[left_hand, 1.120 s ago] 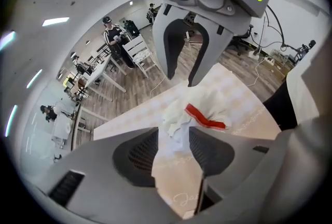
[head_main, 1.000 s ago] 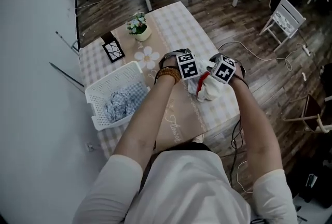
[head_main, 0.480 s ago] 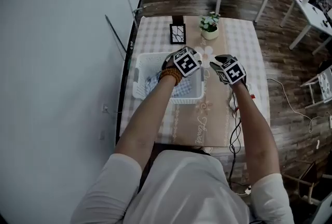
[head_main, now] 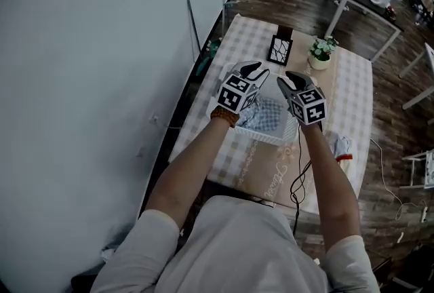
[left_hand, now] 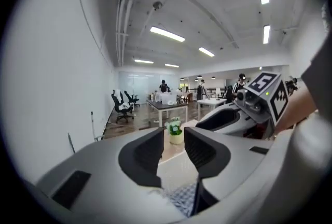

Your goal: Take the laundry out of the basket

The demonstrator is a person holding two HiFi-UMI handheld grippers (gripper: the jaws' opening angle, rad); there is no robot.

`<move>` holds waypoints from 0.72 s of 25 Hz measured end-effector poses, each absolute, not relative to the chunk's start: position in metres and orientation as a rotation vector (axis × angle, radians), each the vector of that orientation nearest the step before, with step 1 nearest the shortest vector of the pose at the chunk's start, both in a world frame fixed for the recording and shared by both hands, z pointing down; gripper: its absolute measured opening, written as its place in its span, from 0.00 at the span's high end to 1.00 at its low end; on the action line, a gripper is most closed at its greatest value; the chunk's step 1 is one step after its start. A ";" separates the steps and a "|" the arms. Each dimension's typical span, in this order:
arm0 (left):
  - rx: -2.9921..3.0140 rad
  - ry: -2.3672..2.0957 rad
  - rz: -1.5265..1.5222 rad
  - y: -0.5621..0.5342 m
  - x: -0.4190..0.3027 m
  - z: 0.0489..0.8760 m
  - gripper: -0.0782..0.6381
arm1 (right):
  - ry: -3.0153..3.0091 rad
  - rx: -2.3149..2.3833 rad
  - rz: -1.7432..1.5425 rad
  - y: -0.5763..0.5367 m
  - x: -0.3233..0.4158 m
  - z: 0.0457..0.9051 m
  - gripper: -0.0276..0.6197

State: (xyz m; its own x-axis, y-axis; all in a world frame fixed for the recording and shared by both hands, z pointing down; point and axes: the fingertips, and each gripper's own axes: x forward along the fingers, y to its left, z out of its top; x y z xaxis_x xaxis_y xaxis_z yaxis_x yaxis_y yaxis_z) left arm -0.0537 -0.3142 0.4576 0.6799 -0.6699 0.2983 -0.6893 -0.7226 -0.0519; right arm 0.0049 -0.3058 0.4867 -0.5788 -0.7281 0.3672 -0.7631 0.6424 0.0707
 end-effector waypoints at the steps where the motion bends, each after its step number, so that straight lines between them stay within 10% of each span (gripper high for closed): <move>1: 2.831 -1.157 0.394 -0.308 -0.057 0.449 0.68 | -2.525 1.187 0.110 -0.301 -0.003 0.480 0.71; 18: 2.963 -1.098 -0.126 -0.199 -0.048 0.380 0.85 | -2.692 1.525 0.006 -0.201 0.013 0.399 0.86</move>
State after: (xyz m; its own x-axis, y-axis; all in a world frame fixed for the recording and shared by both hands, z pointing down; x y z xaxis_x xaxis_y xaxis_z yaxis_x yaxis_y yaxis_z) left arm -0.0479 -0.1995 0.3803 0.7558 -0.6497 -0.0815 -0.6513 -0.7588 0.0085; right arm 0.0134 -0.2010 0.3990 -0.5133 -0.8571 0.0434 -0.8573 0.5145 0.0204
